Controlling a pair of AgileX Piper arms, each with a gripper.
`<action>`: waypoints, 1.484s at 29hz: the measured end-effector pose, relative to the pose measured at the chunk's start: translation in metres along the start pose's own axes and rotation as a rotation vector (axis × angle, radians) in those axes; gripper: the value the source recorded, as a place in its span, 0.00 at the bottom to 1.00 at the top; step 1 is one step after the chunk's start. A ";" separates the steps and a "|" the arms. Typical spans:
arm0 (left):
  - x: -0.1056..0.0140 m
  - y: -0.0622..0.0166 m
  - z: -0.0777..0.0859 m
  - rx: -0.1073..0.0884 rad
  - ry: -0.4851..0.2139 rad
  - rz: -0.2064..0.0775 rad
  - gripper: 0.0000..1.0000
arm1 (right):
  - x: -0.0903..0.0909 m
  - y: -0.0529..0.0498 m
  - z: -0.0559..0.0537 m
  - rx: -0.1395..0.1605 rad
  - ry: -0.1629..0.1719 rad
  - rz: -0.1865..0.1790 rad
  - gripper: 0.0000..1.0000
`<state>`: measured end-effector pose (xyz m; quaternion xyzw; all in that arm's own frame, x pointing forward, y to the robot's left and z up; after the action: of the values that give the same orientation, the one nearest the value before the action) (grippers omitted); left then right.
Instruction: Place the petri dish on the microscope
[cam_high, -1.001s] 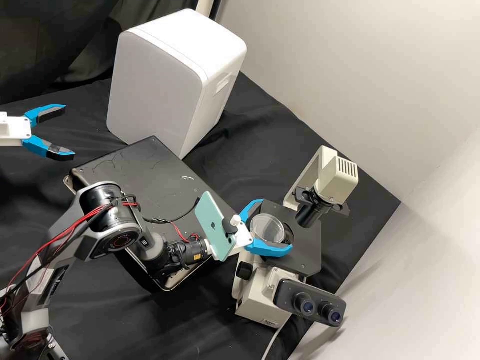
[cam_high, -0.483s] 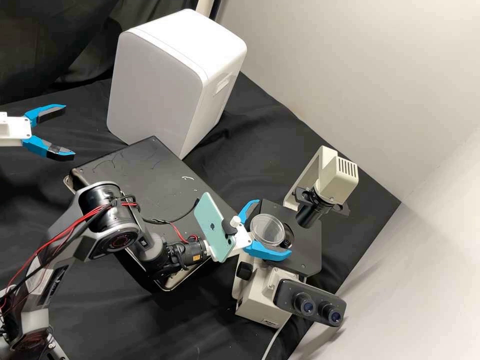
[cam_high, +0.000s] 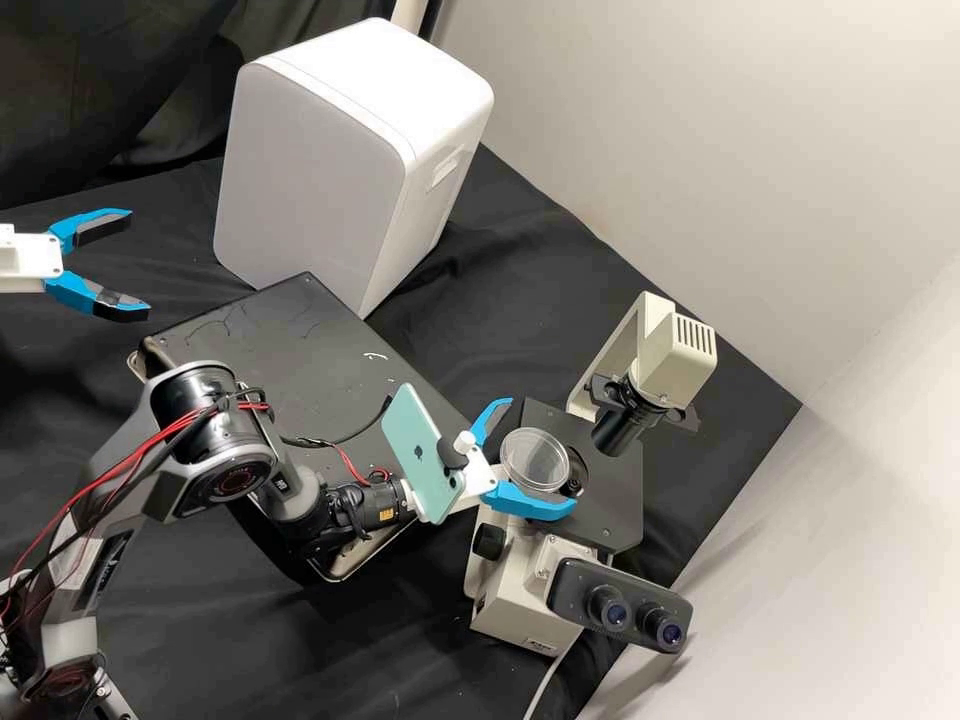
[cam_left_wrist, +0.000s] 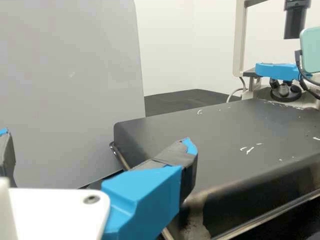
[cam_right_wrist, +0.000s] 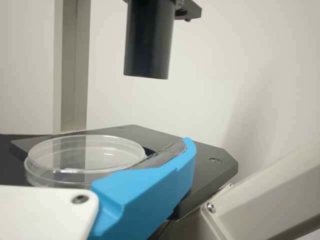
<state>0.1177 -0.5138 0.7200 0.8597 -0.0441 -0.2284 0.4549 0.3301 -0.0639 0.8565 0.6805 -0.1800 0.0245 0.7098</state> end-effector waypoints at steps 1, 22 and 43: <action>0.000 0.0001 0.000 0.000 0.002 0.000 1.00 | -0.001 0.001 -0.001 0.000 0.001 0.002 1.00; 0.001 0.0007 -0.003 -0.001 0.022 0.004 1.00 | -0.031 0.021 -0.013 0.066 0.041 0.004 1.00; 0.001 0.0007 -0.003 -0.001 0.022 0.004 1.00 | -0.030 0.019 -0.011 0.065 0.036 -0.001 1.00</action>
<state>0.1202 -0.5120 0.7218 0.8617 -0.0409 -0.2180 0.4563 0.2992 -0.0455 0.8655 0.7029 -0.1661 0.0420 0.6904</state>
